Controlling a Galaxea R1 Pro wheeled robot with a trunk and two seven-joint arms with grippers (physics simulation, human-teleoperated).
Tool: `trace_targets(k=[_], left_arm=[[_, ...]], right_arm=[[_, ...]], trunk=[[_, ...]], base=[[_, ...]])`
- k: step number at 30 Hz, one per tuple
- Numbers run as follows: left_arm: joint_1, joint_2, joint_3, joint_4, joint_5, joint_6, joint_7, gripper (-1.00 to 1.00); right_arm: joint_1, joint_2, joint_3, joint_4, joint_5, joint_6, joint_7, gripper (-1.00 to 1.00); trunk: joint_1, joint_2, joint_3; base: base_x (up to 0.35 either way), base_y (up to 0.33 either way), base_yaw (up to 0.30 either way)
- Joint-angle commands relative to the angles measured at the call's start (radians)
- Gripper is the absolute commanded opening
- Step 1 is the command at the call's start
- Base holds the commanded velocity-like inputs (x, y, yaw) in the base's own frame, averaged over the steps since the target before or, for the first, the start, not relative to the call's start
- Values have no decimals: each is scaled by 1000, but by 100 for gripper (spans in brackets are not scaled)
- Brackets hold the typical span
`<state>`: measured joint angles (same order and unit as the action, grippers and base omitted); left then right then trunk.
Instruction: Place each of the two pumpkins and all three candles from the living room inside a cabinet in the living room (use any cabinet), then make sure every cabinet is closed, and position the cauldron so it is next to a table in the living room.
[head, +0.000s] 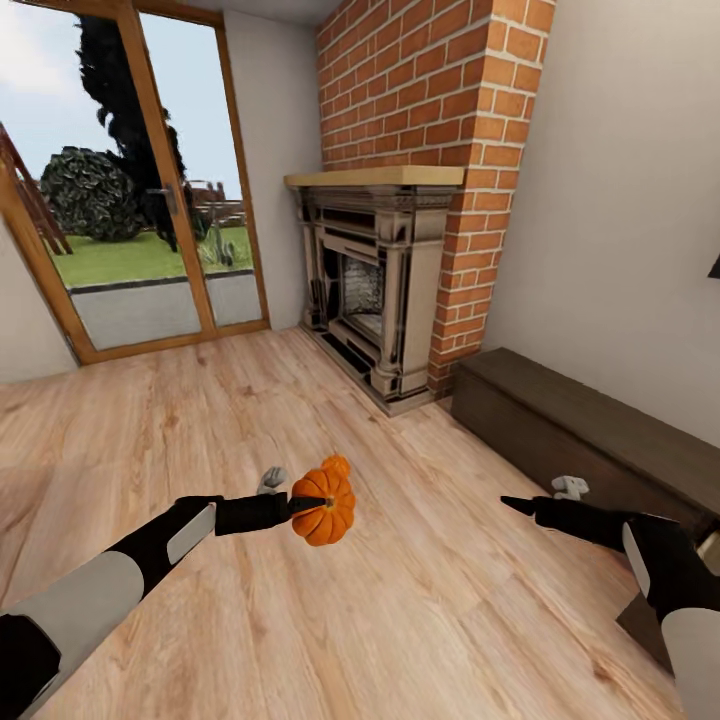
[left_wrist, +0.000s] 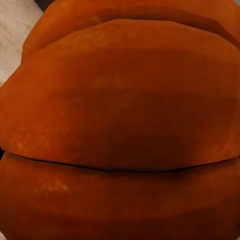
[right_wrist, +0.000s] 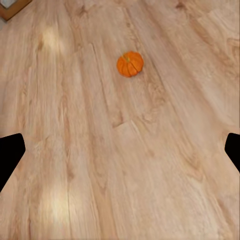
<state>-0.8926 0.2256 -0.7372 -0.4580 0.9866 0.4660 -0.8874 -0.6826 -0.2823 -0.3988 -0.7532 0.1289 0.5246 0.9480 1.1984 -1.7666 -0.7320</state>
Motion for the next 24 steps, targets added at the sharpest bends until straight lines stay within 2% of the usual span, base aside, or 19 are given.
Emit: trace_targets(k=[1,14,24], left_arm=[[0,0,2,-1,5,2,-1,-100],[0,-1,2,-1,5,2,-1,-100],[0,-1,2,-1,4,2,-1,-100]], right_arm=[[0,0,0,0,0,0,0,100],[0,0,1,0,2,0,0,100],[0,0,2,0,5,-1,1,100]], trunk=[[0,0,0],[0,0,0],[0,0,0]], base=[[337,0,285],[337,0,283],[337,0,43]])
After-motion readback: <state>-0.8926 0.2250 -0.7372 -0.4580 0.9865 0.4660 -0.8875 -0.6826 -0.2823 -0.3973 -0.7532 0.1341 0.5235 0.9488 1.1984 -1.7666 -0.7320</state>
